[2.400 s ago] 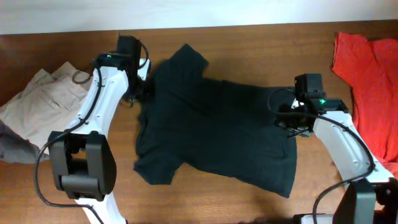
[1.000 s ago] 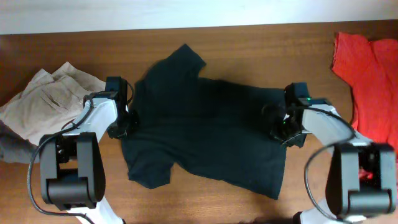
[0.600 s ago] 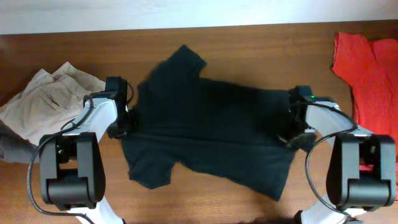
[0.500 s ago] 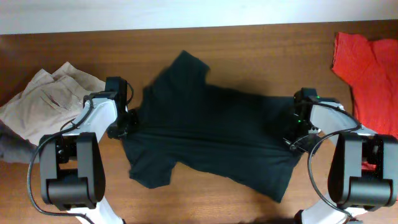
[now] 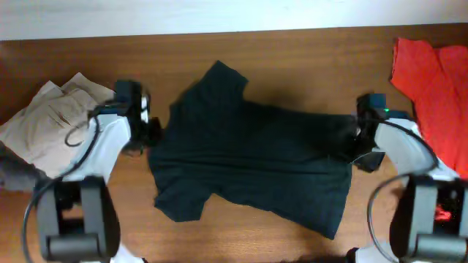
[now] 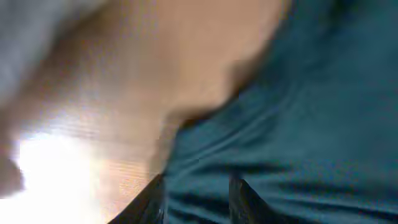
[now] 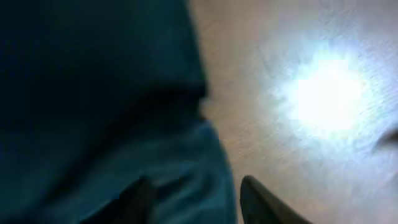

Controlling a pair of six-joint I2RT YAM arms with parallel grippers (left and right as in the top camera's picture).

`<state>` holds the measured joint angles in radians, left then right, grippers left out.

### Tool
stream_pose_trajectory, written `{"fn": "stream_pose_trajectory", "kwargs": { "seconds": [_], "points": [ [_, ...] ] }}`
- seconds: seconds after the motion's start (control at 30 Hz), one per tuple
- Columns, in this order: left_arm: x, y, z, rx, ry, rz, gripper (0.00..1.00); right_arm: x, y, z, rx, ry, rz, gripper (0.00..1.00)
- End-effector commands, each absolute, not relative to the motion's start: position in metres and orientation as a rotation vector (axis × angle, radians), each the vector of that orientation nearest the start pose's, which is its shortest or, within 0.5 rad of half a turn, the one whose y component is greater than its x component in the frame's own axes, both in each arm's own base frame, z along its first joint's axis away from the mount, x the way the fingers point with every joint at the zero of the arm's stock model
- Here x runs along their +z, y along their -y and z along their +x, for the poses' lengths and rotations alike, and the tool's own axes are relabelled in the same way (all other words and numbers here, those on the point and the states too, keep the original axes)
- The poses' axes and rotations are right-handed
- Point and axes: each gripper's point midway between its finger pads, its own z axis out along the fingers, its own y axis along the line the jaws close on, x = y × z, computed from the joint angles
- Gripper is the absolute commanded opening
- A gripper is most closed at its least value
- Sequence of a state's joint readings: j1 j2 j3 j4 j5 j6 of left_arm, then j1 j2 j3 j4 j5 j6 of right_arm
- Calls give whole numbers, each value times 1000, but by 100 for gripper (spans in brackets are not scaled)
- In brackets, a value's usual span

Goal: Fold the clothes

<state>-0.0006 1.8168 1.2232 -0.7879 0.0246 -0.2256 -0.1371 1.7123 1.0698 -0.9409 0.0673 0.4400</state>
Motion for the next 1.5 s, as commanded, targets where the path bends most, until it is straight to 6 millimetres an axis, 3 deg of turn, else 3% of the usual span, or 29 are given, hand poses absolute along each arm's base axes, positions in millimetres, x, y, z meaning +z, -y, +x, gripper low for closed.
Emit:
{"fn": "stream_pose_trajectory", "kwargs": {
  "seconds": [0.0, 0.13, 0.3, 0.47, 0.57, 0.9, 0.97, 1.1, 1.2, 1.3, 1.4, 1.47],
  "points": [
    [109, 41, 405, -220, -2682, 43, 33, 66, 40, 307, 61, -2912, 765, 53],
    [117, 83, 421, -302, -2546, 399, 30, 66, 36, 309, 93, -2920, 735, 54],
    [97, 120, 438, -275, -2438, 689, 22, 68, 28, 318, 172, -2910, 627, 54],
    [61, 135, 452, -274, -2421, 758, 3, 71, 21, 326, 239, -2887, 563, 54],
    [39, 137, 458, -282, -2432, 760, 0, 71, 20, 328, 244, -2881, 560, 53],
    [-15, 137, 476, -252, -2437, 751, 0, 71, 21, 330, 244, -2870, 558, 48],
    [-24, 123, 489, -147, -2447, 662, 0, 71, 21, 330, 244, -2871, 558, 47],
    [-35, 74, 526, 117, -2419, 356, 0, 71, 20, 330, 246, -2873, 555, 46],
    [-39, 61, 552, 129, -2413, 309, 0, 71, 16, 329, 247, -2880, 540, 46],
    [-32, 58, 569, 132, -2409, 296, 0, 71, 12, 330, 249, -2882, 524, 46],
    [-10, 60, 585, 130, -2383, 291, 1, 73, 9, 335, 257, -2864, 502, 47],
    [1, 63, 590, 129, -2388, 297, 7, 74, 2, 341, 295, -2845, 477, 47]
  ]
}}
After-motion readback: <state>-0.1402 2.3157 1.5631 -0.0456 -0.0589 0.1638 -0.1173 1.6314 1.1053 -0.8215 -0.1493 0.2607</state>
